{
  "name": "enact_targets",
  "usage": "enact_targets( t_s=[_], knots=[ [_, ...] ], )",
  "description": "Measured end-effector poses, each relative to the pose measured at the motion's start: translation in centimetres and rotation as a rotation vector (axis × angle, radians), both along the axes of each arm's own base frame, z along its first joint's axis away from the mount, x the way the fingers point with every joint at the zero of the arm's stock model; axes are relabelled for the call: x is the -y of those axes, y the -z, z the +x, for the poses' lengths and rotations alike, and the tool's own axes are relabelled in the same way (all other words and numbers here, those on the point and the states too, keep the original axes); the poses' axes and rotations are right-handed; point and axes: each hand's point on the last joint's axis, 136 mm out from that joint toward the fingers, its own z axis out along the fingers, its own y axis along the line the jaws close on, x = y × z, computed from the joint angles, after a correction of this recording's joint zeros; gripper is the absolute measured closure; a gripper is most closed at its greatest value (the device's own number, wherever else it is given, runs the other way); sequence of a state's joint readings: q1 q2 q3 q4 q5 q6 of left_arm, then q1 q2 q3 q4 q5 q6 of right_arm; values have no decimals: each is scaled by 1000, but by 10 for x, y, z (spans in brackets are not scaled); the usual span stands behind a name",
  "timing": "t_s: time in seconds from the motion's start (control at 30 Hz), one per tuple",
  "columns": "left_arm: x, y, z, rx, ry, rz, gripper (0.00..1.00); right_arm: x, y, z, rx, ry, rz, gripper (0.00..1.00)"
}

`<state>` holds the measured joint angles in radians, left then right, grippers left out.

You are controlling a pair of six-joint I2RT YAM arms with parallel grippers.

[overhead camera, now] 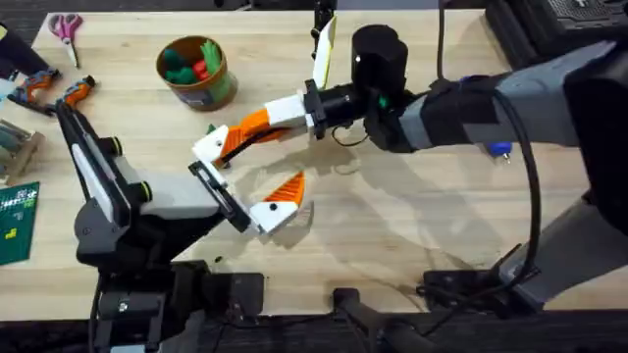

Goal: Pick up the gripper from the table and insert it into the empty holder that is missing its gripper. Then pick up a screw, insert it into the mounting hole, and use the screwdriver to tighten it. Finally, clean up the table by picking up the vegetable and placing it into the bucket.

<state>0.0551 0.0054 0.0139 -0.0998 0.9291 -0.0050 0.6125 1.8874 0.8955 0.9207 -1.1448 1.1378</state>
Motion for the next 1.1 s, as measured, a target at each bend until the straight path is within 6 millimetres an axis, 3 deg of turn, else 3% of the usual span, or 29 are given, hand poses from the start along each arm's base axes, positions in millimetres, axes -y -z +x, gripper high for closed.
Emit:
enact_targets(
  t_s=[0.3,0.5,0.67,0.8,0.9,1.0,1.03,1.1],
  knots=[
    [1,0,-1,0,6,0,28,1,0,-2,-3,-14,1,898],
    [10,0,-11,-4,82,-6,28,2,-1,-8,-4,-51,7,765],
    [14,0,-17,-9,123,-10,28,6,-3,-10,-5,-73,13,711],
    [15,0,-19,-10,135,-12,29,10,-3,-10,-5,-87,17,600],
    [16,0,-20,-11,141,-12,29,14,-4,-9,-5,-92,20,505],
    [16,0,-20,-11,143,-13,28,19,-4,-4,7,-88,25,105],
    [16,0,-20,-11,143,-12,28,22,-4,-1,20,-82,29,33],
    [16,0,-20,-11,143,-12,28,29,-4,7,43,-60,34,11]
  ],
)
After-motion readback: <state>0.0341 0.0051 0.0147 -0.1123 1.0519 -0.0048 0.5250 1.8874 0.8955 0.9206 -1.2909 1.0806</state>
